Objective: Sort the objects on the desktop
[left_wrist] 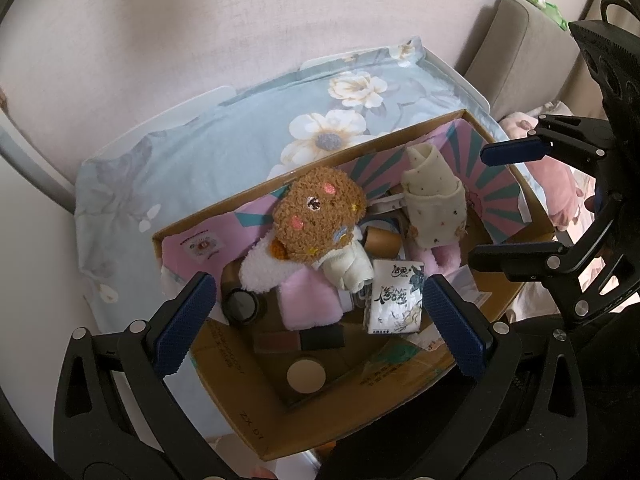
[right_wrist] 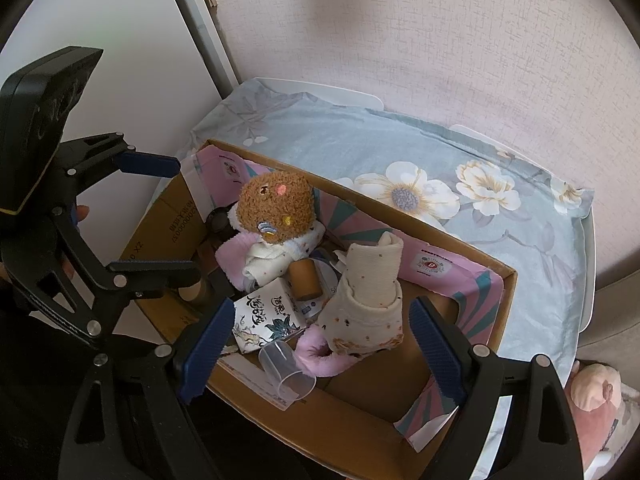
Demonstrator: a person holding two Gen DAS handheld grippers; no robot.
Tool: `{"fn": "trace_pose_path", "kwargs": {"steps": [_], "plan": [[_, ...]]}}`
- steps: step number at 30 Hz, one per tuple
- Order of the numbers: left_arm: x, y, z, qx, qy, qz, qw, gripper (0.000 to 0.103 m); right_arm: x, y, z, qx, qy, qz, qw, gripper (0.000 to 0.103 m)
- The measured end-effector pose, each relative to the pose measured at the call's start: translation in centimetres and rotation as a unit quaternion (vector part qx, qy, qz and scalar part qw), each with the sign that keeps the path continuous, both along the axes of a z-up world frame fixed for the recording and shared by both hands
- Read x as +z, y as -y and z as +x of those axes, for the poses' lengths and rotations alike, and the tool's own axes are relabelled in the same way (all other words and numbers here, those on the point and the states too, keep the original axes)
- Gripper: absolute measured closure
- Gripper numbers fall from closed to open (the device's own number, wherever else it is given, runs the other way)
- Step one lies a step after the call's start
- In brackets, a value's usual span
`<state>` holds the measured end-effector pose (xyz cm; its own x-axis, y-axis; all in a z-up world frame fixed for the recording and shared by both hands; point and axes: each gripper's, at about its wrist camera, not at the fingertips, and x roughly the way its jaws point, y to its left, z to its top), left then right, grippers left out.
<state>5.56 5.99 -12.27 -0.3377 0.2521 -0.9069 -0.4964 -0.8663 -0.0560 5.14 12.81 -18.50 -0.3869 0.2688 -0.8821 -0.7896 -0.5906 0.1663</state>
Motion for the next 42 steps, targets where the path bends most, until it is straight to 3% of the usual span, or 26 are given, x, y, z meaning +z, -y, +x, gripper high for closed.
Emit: {"fn": "trace_pose_path", "kwargs": {"steps": [7, 9, 13, 19, 26, 34, 42], "plan": [[0.4, 0.4, -0.5, 0.025, 0.004, -0.005, 0.9997, 0.000, 0.2, -0.2, 0.1, -0.012, 0.027, 0.000, 1.000, 0.016], [1.4, 1.0, -0.9, 0.046, 0.002, 0.008, 0.9989, 0.000, 0.7, -0.3, 0.2, -0.028, 0.050, 0.004, 0.998, 0.016], [4.3, 1.6, -1.7, 0.082, -0.031, 0.000, 0.9961, 0.000, 2.7, -0.9, 0.9, -0.065, 0.054, 0.010, 0.996, 0.016], [7.9, 3.1, -3.2, 0.156, -0.035, 0.018, 0.9870, 0.000, 6.7, -2.0, 2.3, -0.156, 0.065, 0.028, 0.985, 0.016], [11.7, 4.3, -3.1, 0.214, -0.088, 0.029, 0.9725, 0.000, 10.2, -2.3, 3.4, -0.239, 0.033, 0.040, 0.970, 0.016], [13.6, 3.8, -2.6, 0.241, -0.120, 0.038, 0.9624, 0.000, 11.5, -1.6, 3.2, -0.280, 0.019, 0.059, 0.958, 0.016], [14.1, 3.0, -2.1, 0.230, -0.132, 0.031, 0.9636, 0.000, 12.3, -1.2, 3.3, -0.291, 0.026, 0.074, 0.954, 0.016]]}}
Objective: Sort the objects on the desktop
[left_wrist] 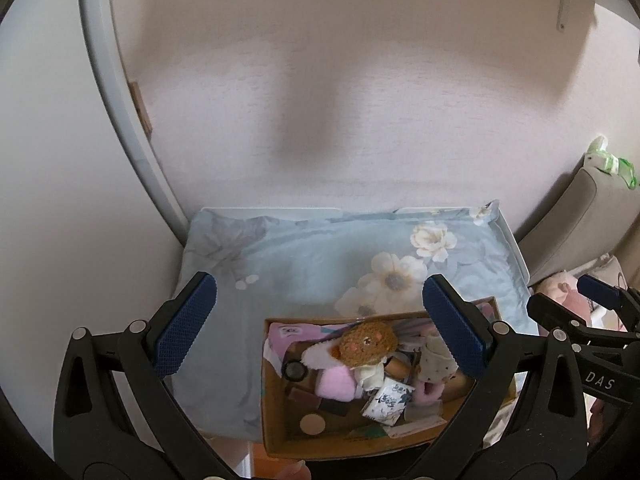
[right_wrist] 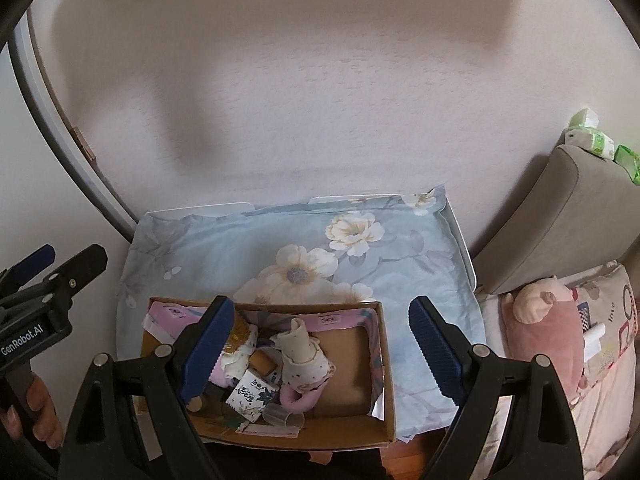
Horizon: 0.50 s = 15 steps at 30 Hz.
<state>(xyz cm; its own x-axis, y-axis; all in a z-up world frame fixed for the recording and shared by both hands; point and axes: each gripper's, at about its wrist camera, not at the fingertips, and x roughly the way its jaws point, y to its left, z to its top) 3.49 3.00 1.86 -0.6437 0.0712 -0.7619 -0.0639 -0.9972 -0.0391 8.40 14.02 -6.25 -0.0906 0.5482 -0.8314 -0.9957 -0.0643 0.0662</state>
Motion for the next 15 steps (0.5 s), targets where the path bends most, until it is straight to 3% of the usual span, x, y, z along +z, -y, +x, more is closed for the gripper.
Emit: {"fn": "trace_pose_path", "kwargs": {"steps": [15], "plan": [[-0.55, 0.17, -0.21, 0.001, 0.017, 0.004, 0.9999, 0.000, -0.18, 0.11, -0.12, -0.002, 0.005, -0.001, 1.000, 0.016]]}}
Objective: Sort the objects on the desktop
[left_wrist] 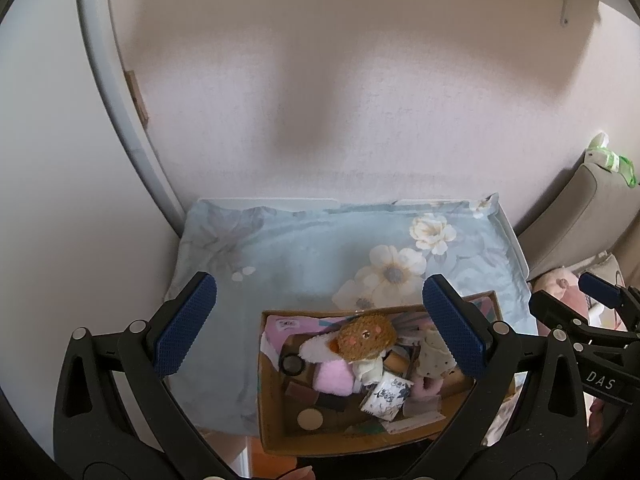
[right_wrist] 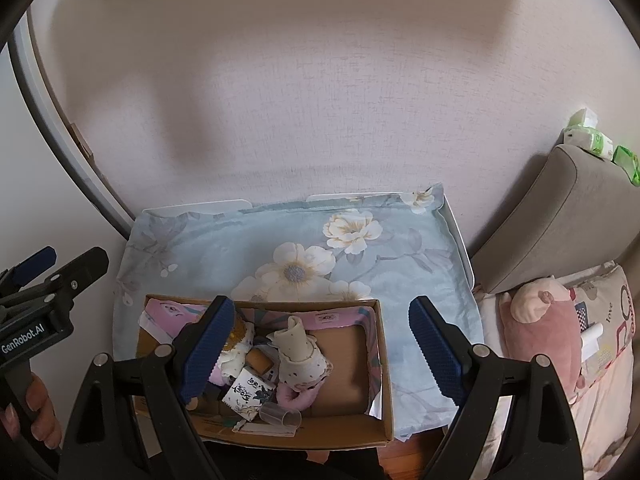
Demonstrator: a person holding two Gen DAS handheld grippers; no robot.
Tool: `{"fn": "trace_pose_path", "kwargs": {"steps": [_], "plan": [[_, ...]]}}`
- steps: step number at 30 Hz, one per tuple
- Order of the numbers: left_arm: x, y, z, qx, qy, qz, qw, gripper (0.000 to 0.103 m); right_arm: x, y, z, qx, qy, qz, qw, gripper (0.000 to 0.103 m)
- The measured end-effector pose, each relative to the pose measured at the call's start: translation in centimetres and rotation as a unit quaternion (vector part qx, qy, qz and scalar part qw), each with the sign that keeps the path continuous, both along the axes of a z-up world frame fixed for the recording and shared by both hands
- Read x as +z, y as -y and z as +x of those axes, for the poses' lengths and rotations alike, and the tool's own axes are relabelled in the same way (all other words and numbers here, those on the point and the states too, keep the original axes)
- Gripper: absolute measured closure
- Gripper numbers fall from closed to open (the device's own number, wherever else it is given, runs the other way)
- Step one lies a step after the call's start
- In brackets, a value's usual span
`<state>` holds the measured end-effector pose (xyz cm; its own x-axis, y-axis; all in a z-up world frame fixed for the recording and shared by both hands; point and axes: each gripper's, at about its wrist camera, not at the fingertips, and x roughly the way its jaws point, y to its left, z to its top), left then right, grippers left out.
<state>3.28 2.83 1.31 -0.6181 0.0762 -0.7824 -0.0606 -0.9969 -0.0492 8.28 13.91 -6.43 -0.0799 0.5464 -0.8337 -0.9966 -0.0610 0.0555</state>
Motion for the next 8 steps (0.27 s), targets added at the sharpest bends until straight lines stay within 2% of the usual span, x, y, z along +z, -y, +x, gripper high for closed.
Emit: {"fn": "trace_pose_path", "kwargs": {"steps": [8], "plan": [[-0.11, -0.15, 0.11, -0.005, -0.005, -0.001, 1.0000, 0.000, -0.09, 0.06, 0.12, 0.000, -0.001, 0.000, 1.000, 0.016]]}}
